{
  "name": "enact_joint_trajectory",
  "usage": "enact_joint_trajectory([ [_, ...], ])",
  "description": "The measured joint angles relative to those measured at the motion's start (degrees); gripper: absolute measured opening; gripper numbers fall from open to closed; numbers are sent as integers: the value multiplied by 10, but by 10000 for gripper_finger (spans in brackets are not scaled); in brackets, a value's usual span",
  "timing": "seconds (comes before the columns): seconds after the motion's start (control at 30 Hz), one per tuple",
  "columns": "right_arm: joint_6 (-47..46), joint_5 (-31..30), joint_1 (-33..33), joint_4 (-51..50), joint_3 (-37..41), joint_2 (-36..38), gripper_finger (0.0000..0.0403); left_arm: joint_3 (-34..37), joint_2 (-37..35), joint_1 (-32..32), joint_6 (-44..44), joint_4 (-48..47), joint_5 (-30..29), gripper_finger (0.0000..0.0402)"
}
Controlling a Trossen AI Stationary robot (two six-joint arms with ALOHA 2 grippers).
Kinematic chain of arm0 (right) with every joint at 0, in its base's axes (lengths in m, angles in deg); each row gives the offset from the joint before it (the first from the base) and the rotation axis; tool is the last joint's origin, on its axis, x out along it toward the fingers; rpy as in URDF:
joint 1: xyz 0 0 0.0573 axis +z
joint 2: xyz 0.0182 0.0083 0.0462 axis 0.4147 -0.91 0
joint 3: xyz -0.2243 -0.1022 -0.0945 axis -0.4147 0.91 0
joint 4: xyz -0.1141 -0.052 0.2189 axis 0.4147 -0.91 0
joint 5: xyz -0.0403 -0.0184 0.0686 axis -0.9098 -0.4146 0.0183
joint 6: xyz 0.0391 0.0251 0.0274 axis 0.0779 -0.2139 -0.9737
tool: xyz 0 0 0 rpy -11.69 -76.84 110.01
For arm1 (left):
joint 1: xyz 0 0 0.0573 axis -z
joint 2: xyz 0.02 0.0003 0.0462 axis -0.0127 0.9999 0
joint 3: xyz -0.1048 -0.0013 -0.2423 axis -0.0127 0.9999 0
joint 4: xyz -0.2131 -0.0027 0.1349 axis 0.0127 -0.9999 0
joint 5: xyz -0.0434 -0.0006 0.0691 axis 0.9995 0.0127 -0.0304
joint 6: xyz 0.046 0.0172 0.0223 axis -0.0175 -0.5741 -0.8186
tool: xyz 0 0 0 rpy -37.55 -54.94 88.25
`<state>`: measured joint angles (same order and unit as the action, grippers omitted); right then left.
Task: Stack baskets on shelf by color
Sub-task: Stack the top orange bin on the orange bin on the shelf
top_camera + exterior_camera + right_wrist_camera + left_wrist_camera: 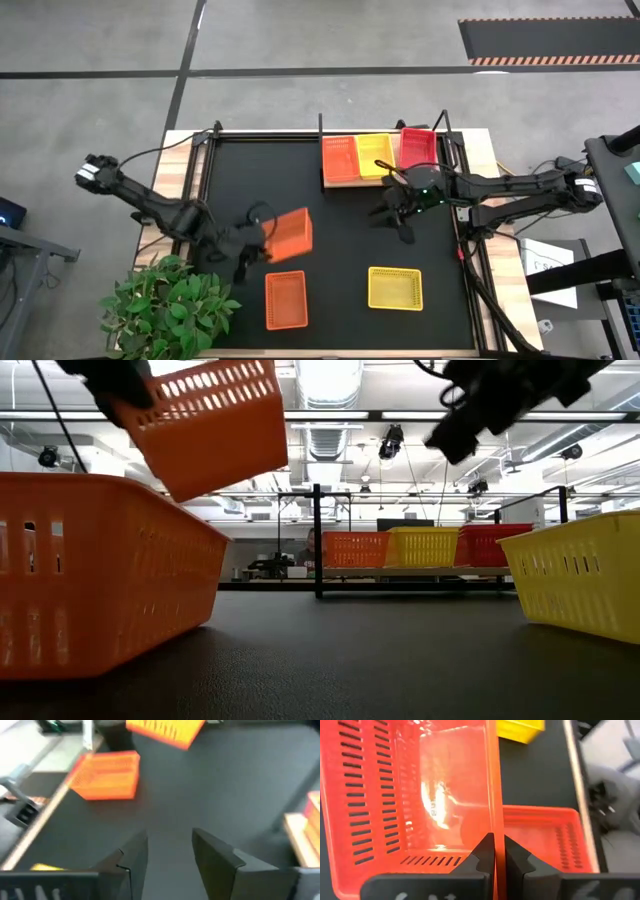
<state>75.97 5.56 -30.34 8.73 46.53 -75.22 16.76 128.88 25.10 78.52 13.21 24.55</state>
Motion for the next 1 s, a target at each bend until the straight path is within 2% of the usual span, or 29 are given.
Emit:
enact_joint_trajectory([
  [0.13, 0, 13, 21, 25, -28, -41, 158, -1, 36, 42, -12, 38, 12, 0],
  [0.4, 121, 16, 40, 31, -135, -133, 162, -9, 98, 57, -82, 88, 46, 0],
  [0.57, 170, 87, 41, 31, -196, -196, 160, -4, 101, 57, -100, 92, 70, 0],
  [0.7, 200, 134, 41, 28, -234, -253, 160, -4, 98, 57, -126, 95, 71, 0],
  [0.83, 231, 207, 41, 28, -270, -313, 160, 0, 90, 56, -143, 93, 71, 0],
  [1.0, 248, 248, 41, 30, -317, -380, 161, 3, 79, 52, -150, 94, 71, 0],
])
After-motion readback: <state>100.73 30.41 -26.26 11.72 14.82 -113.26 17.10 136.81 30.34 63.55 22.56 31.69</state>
